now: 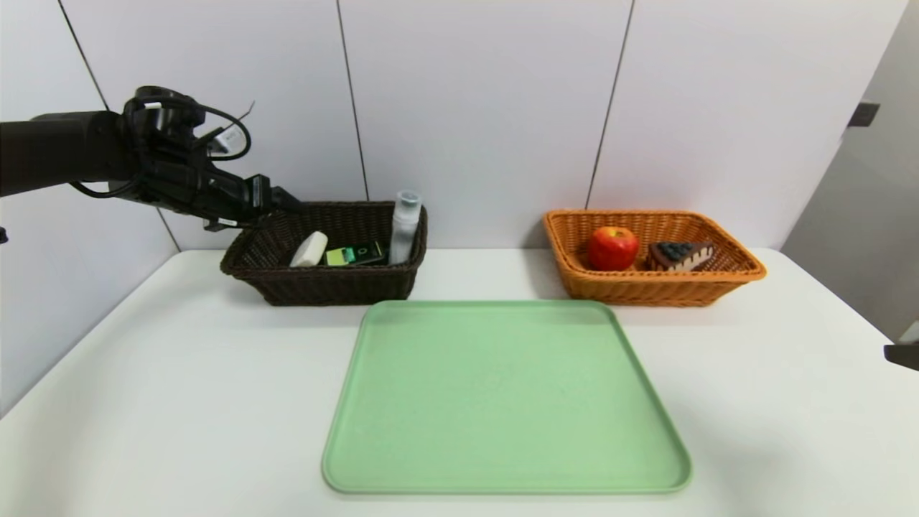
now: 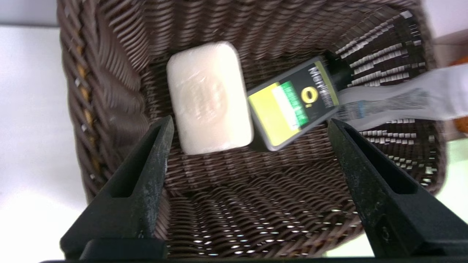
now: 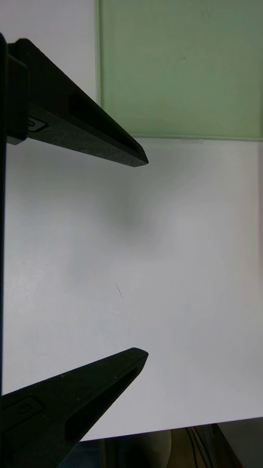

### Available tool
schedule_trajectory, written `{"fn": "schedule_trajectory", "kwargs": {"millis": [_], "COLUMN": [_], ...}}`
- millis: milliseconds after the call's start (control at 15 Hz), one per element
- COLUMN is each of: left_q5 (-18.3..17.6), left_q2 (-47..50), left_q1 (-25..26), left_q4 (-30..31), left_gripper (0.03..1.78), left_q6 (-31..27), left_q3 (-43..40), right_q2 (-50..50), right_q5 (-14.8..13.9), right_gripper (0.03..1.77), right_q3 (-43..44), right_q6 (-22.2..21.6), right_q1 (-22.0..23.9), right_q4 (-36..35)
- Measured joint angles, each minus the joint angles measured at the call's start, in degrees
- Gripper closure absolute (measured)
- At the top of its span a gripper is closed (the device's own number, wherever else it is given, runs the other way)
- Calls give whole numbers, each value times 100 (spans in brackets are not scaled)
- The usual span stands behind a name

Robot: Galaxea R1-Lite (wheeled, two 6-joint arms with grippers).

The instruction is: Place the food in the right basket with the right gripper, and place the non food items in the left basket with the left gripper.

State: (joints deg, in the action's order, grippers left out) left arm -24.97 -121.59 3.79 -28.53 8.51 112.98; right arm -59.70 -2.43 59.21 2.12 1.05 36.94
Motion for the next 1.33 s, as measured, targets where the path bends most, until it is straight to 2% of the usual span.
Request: {"fn": "schedule_trajectory", "kwargs": {"millis": [267,467,600,800,1133,1333], "left_q5": [177,490,551,780,1780,2053], "left_q2": [758,1726,2606,4058,6355,7747], "left_q1": [-49,-190,-341,-401,-241,-204], "left_q4": [24,-105,-383,-650,-766,-830], "left_gripper": [22,19,17,15,14,13], "left_q6": [61,130,135,41,-7,-22], "left_q3": [2,-111,-439,-1208,-2881,-4173], "right_q2": [11,22,107,441,1598,2706], "right_q5": [32,94,128,113,17,50], "right_gripper": [9,9,9,9,9,9], "right_q3": [71,176,201,29,-747,-1418], "right_q6": [27,208,251,283,261,280], "right_q1": [-1,-91,-167,-195,-112,-105], "right_q4": [-185,-833,-1393,-1558,-1573,-1571]}}
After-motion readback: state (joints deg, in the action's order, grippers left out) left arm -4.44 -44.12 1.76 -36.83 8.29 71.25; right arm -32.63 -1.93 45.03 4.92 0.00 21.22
